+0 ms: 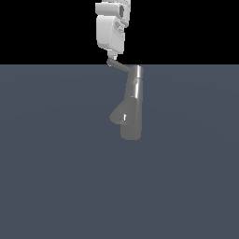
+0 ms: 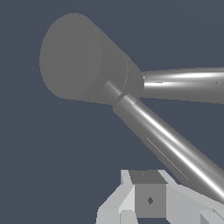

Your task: Turn on the faucet by rotating a designated handle.

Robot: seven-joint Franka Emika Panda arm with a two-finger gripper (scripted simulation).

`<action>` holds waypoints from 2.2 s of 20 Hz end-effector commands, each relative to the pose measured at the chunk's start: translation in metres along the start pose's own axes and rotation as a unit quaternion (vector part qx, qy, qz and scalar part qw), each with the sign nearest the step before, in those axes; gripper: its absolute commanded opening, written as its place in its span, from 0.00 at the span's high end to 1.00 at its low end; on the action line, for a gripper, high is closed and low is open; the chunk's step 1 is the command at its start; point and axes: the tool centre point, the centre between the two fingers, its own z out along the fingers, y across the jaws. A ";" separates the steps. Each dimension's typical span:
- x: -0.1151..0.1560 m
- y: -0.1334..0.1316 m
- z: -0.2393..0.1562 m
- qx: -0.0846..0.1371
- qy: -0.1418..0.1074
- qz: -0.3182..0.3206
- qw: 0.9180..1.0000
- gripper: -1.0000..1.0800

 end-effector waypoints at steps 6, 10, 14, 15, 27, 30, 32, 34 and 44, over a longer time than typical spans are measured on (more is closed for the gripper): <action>0.015 0.023 -0.004 -0.008 0.001 -0.002 1.000 1.00; 0.022 0.034 -0.008 -0.009 0.001 -0.003 1.000 1.00; 0.030 0.044 -0.012 -0.011 0.001 -0.004 1.000 1.00; 0.032 0.047 -0.013 -0.011 0.001 -0.005 1.000 1.00; 0.090 0.051 -0.021 -0.010 0.001 -0.006 1.000 1.00; 0.112 0.052 -0.022 -0.011 0.001 -0.006 1.000 1.00; 0.125 0.053 -0.023 -0.012 0.001 -0.005 1.000 1.00; 0.105 0.045 -0.047 0.012 -0.008 -0.016 1.000 1.00; 0.137 0.025 -0.030 0.003 -0.004 -0.012 1.000 1.00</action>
